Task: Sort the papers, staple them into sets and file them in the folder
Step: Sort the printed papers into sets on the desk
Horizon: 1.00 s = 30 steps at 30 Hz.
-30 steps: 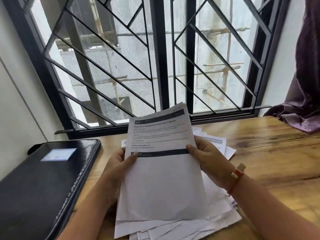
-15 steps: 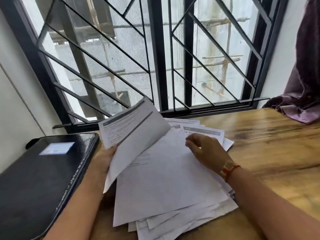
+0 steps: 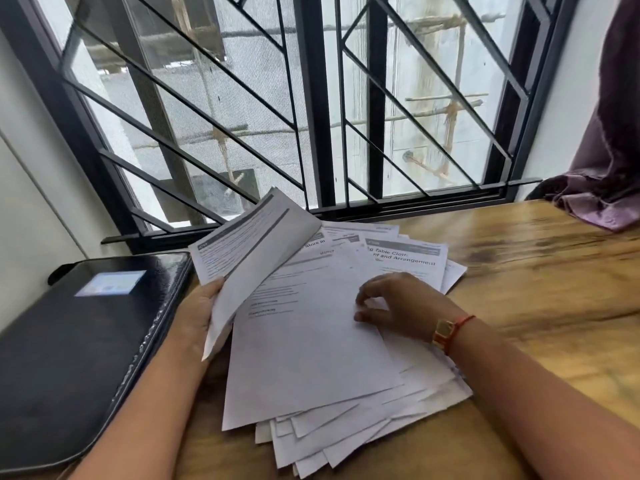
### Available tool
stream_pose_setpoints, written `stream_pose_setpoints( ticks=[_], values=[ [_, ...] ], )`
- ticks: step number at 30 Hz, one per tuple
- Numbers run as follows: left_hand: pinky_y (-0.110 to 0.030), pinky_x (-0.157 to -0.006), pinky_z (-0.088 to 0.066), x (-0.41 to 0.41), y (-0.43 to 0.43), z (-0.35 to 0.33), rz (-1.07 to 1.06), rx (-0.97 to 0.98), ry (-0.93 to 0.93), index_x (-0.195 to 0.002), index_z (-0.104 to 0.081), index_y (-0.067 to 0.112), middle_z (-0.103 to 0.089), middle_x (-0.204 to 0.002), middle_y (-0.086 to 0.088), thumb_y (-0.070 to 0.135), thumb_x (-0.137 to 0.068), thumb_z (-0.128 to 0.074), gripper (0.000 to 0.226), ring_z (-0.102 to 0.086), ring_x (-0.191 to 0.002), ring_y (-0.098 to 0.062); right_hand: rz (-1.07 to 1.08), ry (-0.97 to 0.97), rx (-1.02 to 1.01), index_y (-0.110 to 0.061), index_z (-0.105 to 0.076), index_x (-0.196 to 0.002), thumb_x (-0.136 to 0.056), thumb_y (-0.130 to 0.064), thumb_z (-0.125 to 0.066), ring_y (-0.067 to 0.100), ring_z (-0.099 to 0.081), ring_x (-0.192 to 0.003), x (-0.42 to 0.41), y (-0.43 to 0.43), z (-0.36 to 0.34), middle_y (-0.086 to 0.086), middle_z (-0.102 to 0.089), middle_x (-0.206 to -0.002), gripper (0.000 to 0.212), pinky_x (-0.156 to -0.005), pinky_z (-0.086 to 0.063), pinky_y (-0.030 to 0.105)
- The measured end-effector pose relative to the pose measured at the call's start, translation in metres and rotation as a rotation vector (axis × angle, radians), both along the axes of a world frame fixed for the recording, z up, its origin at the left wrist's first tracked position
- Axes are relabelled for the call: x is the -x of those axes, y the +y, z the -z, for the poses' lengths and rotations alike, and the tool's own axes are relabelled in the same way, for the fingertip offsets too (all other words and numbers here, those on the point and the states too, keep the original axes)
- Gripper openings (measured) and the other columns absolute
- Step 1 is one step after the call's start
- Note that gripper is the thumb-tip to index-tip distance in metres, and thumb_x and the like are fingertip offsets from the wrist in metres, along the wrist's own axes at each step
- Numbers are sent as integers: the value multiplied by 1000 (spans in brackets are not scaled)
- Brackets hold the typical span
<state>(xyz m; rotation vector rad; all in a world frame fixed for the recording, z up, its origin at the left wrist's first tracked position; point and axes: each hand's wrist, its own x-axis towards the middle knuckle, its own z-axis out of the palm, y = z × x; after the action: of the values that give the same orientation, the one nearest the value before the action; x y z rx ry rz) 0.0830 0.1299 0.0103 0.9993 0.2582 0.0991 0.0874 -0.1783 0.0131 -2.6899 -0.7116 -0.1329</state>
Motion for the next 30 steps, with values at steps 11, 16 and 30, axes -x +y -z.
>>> stream_pose_setpoints(
  ticks=[11, 16, 30],
  values=[
    [-23, -48, -56, 6, -3, -4, -21, 18, 34, -108, -63, 5, -74, -86, -11, 11, -103, -46, 19, -73, -64, -17, 62, -9, 19, -26, -67, -91, -71, -68, -72, 13, -53, -88, 3, -3, -5, -5, -66, -96, 47, -77, -43, 28],
    [-28, -54, -60, 7, -2, -4, -3, -33, 61, -111, -65, 10, -76, -93, -11, 16, -101, -51, 18, -75, -73, -21, 45, 7, -26, -28, -70, -96, -77, -65, -69, 14, -60, -91, 5, -1, -4, -6, -70, -95, 41, -81, -47, 29],
    [-42, -65, -61, 9, 0, -2, -97, -229, 46, -126, -64, 12, -72, -114, -18, 21, -96, -60, 31, -72, -93, -35, 161, -49, -203, -25, -65, -118, -94, -34, -65, 17, -64, -106, 0, -2, 0, -3, -71, -115, 26, -89, -49, 27]
  ],
)
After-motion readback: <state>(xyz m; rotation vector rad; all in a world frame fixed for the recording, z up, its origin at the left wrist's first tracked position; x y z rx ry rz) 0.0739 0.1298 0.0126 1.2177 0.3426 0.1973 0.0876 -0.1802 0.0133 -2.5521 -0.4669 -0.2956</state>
